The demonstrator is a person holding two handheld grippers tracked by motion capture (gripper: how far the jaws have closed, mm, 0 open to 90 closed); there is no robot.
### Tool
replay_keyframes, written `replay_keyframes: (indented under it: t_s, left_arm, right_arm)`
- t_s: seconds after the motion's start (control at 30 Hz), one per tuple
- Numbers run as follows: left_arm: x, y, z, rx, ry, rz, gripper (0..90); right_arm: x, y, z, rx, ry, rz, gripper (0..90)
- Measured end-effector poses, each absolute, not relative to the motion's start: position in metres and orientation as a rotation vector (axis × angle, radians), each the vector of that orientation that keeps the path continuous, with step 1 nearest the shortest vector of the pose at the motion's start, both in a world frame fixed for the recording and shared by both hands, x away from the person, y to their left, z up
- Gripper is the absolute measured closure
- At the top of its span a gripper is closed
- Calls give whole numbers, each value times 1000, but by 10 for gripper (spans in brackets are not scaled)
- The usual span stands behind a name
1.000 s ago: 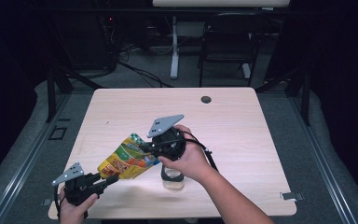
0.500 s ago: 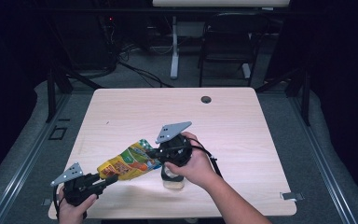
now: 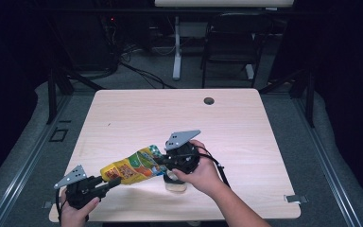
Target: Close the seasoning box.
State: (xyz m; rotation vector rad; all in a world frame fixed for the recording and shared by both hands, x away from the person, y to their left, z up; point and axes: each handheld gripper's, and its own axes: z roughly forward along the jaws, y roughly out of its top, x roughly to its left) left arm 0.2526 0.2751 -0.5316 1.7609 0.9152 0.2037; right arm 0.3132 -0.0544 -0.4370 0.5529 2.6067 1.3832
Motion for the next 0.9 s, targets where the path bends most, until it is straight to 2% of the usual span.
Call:
replay_keyframes:
  t_s: [0.13,0.2,0.4,0.43,0.53,0.9]
  left_arm:
    - [253,277,-530,1776,902,181,665]
    - [251,274,-530,1752,922,219,670]
    - [251,277,-528,1755,895,175,697]
    - [250,275,-528,1731,915,211,703]
    - [249,275,-524,1732,895,205,737]
    - [245,266,-510,1785,867,266,776]
  right_arm:
    - [313,-56,-440,546,2600,1396,892]
    - [314,-57,-442,543,2594,1405,891]
    - [316,-61,-446,542,2568,1442,889]
    - [316,-62,-447,537,2563,1440,889]
    - [316,-64,-448,532,2543,1456,886]
    - [316,-77,-457,546,2494,1565,887]
